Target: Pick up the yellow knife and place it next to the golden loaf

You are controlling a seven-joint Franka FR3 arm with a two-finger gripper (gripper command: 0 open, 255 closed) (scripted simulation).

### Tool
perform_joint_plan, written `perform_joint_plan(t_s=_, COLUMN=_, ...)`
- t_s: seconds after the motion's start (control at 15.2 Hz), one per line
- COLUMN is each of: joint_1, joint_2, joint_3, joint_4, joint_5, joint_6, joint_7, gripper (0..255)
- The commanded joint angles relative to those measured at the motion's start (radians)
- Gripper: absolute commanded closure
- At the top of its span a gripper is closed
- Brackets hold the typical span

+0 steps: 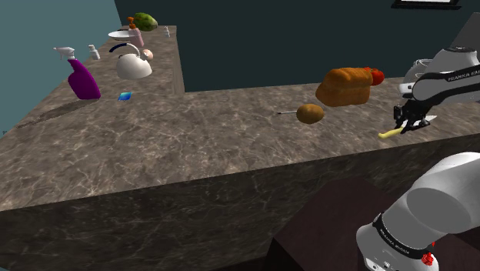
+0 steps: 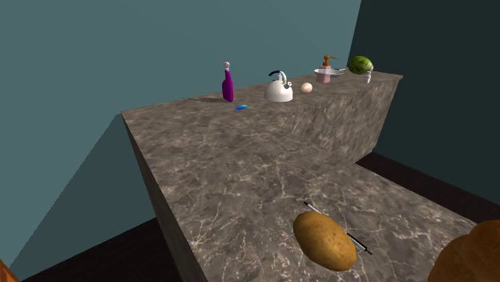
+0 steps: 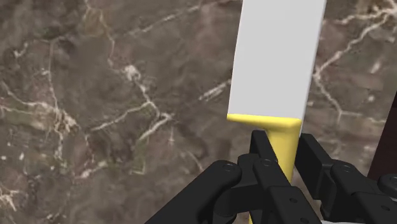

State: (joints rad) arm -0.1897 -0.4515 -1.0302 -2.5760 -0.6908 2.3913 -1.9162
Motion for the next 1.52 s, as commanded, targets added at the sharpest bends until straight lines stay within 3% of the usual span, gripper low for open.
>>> perform_joint_plan(t_s=0.0, joint_1=0.001, joint_2=0.003, joint_3=-0.002, joint_4=-0.002, joint_5=0.000, joint_6=0.005, joint_7=0.001, gripper=255)
perform_joint_plan(t_s=0.33, joint_1=0.001, joint_2=0.003, joint_3=-0.002, joint_4=-0.002, joint_5=0.000, joint_6=0.005, joint_7=0.001, gripper=255)
perform_joint_plan(t_s=0.4, joint_1=0.001, joint_2=0.003, joint_3=-0.002, joint_4=-0.003, joint_5=-0.001, joint_6=0.005, joint_7=0.001, gripper=0)
perform_joint_plan(t_s=0.73, joint_1=0.001, joint_2=0.003, joint_3=-0.002, joint_4=-0.003, joint_5=-0.001, joint_6=0.005, joint_7=0.001, gripper=0)
perform_joint_plan(t_s=0.99, joint_1=-0.057, joint_2=-0.123, joint_3=0.122, joint_4=0.032, joint_5=0.007, joint_6=-0.167, joint_7=0.008, gripper=0)
perform_joint_plan(t_s=1.45, joint_1=-0.058, joint_2=-0.123, joint_3=0.123, joint_4=0.032, joint_5=0.008, joint_6=-0.167, joint_7=0.008, gripper=0)
